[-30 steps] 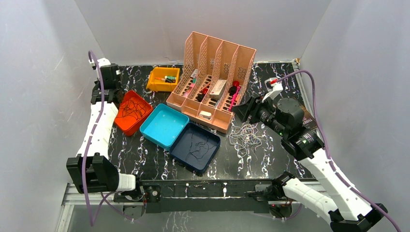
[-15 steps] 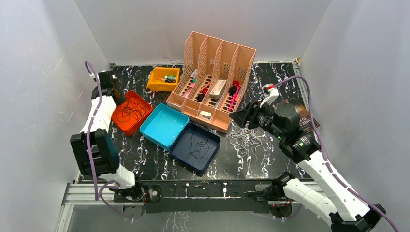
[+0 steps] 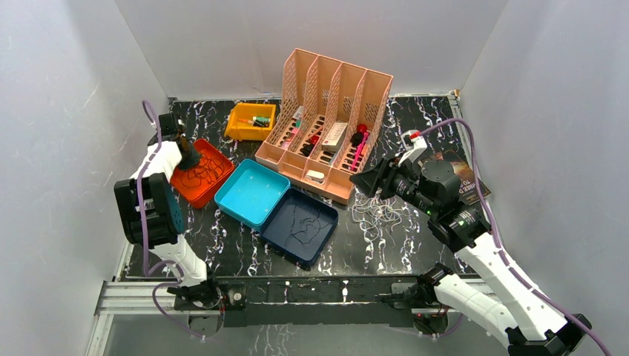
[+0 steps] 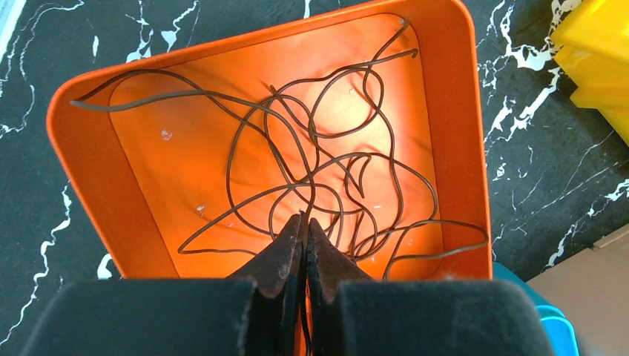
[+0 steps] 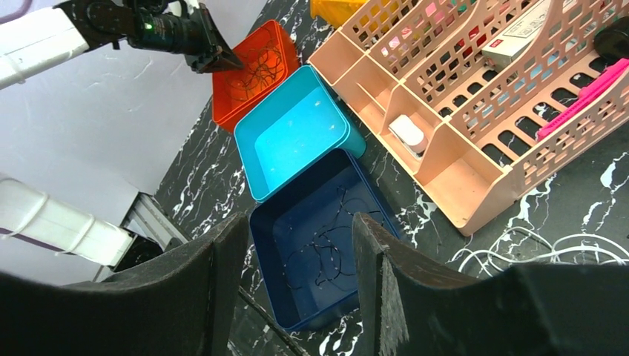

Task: Untangle the cables

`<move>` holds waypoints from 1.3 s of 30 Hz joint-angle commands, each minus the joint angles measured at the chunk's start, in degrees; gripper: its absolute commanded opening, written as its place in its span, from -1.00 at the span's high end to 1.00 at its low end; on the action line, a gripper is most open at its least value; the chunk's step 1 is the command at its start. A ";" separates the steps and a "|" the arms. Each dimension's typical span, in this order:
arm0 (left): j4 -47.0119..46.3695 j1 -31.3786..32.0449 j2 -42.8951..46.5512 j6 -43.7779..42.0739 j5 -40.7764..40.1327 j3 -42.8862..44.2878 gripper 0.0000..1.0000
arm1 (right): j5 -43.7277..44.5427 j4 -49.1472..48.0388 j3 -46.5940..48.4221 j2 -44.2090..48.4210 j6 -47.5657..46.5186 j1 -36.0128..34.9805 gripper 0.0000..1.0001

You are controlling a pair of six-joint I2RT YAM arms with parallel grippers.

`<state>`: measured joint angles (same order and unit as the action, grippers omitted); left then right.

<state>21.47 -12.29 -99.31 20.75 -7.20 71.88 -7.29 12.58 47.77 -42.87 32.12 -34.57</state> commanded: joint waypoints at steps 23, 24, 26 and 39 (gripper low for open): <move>1.53 -1.66 1.33 -0.64 4.71 1.16 0.65 | 0.17 -4.12 -0.71 0.06 2.32 -0.15 -0.24; 1.33 -1.68 2.06 -0.56 4.32 0.83 0.60 | 0.17 -3.95 -0.62 0.13 2.33 -0.14 -0.24; 1.21 -1.68 2.86 -0.49 4.26 0.58 0.49 | 0.32 -3.80 -0.65 0.26 2.38 -0.11 -0.24; 1.55 -1.68 6.05 0.07 5.08 0.02 -0.04 | 1.28 -3.00 -1.03 1.29 3.19 -0.14 -0.25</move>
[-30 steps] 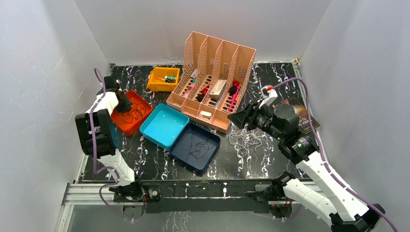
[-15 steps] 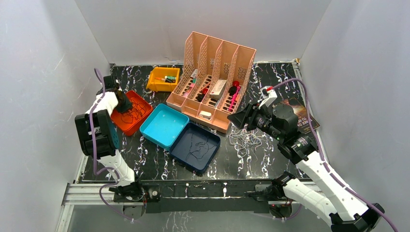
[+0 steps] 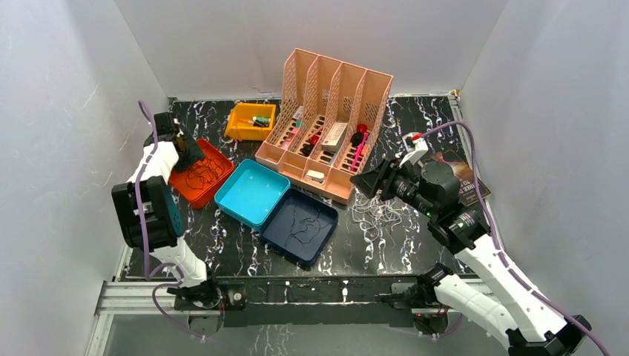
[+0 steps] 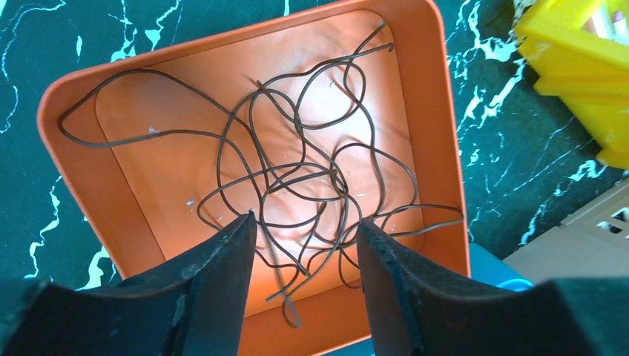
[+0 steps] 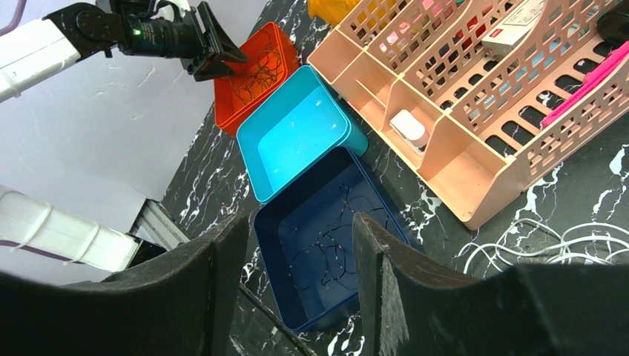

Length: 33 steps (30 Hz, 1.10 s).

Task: Untangle the cables

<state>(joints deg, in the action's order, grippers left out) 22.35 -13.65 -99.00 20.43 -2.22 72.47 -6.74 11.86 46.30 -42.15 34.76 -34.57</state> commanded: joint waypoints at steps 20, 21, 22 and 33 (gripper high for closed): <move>2.62 2.38 12.76 -1.00 0.11 -0.88 -0.22 | 0.94 -2.98 -0.84 -0.29 -0.75 -0.05 -0.26; 2.61 2.88 12.99 -1.31 0.15 -1.06 -0.22 | 0.94 -3.05 -0.98 -0.29 -0.73 -0.12 -0.26; 2.69 3.43 13.06 -1.61 0.35 -1.22 -0.22 | 0.94 -3.07 -1.08 -0.38 -0.70 -0.10 -0.26; 4.63 13.74 16.12 -7.02 -3.90 -2.16 -0.15 | 9.17 3.80 0.12 -2.05 -3.87 -0.15 -0.26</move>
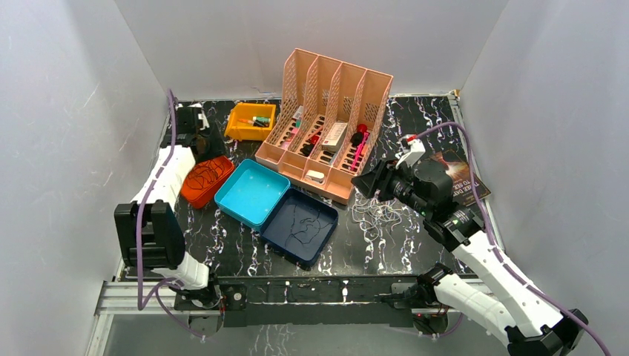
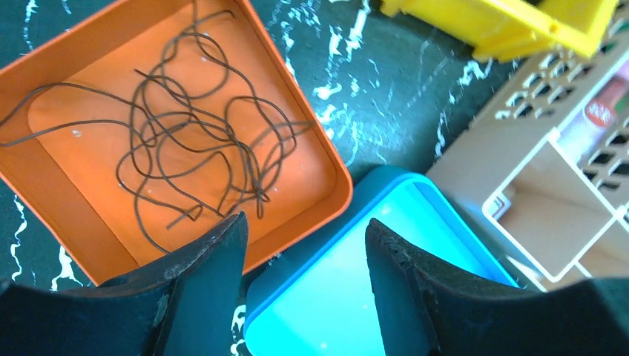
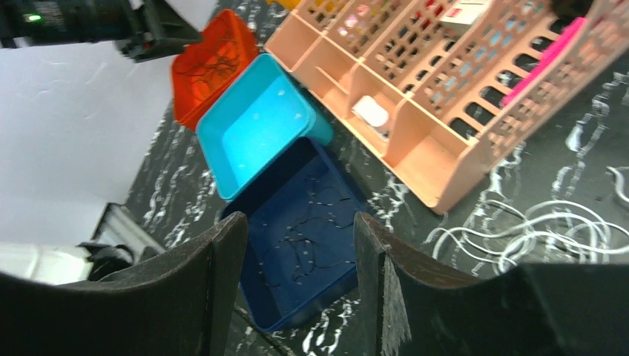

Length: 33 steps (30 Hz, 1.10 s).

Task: Untangle the cables

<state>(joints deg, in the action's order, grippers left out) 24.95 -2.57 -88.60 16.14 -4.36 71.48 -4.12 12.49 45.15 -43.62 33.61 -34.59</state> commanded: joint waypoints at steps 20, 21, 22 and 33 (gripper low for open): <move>2.08 15.65 26.91 -3.91 9.02 -13.26 -0.16 | 27.53 19.74 5.22 -17.19 -1.45 3.65 -0.30; 1.85 15.74 27.31 -3.59 9.51 -13.90 -0.16 | 28.18 19.52 4.83 -17.65 -0.81 4.41 -0.31; 1.55 15.83 27.84 -3.27 9.99 -14.48 -0.16 | 28.72 19.21 4.19 -18.10 -0.29 5.32 -0.31; 1.15 15.99 29.18 -3.05 10.95 -16.72 -0.16 | 25.07 11.56 -1.36 -20.14 2.63 12.29 -0.31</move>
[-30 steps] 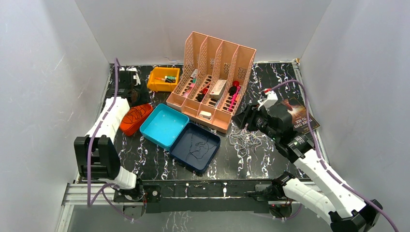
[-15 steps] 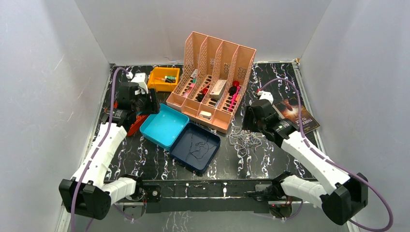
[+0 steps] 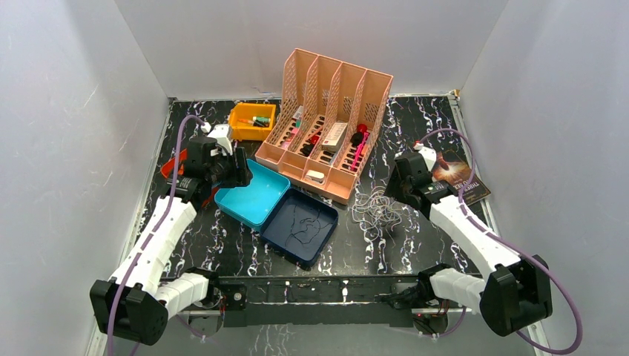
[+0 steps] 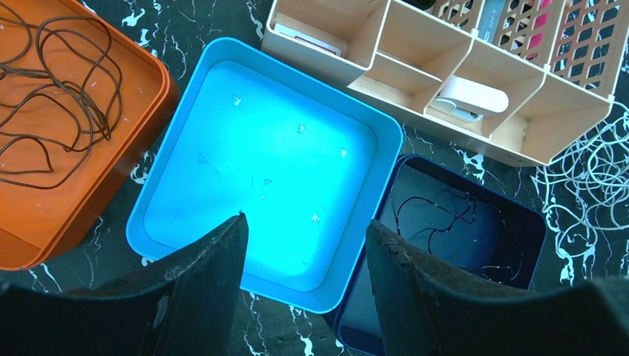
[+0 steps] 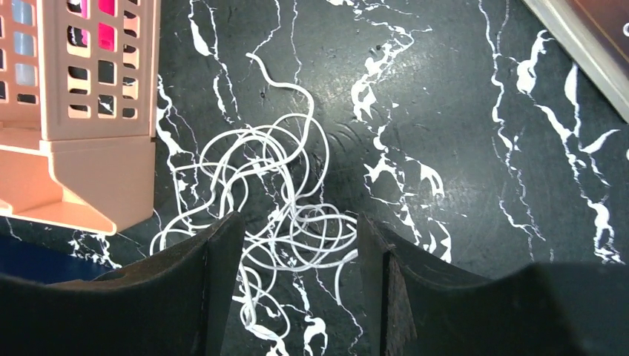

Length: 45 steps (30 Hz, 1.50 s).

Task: Untangle the cables

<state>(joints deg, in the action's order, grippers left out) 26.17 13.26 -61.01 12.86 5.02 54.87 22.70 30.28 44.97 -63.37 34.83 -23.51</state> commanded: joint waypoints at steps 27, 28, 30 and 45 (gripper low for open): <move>1.10 0.24 3.06 0.33 0.38 -0.70 -0.17 | -15.86 -33.71 -10.20 -10.25 28.41 1.83 -0.24; 1.26 0.24 3.16 0.32 -0.11 -0.61 -0.17 | -15.84 -34.84 -10.31 -11.26 28.19 1.87 -0.25; 1.65 0.22 3.52 0.32 -1.21 -0.40 -0.17 | -15.55 -36.91 -10.08 -13.44 27.30 1.84 -0.25; 2.38 0.19 2.52 -0.03 -2.56 1.37 -0.19 | -12.68 -40.87 -9.74 -17.31 23.22 1.85 0.61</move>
<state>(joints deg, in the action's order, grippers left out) 27.51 13.26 -58.67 13.04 2.92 53.89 7.38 -7.94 34.92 -83.68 59.94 -21.82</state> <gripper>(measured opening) 0.593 0.270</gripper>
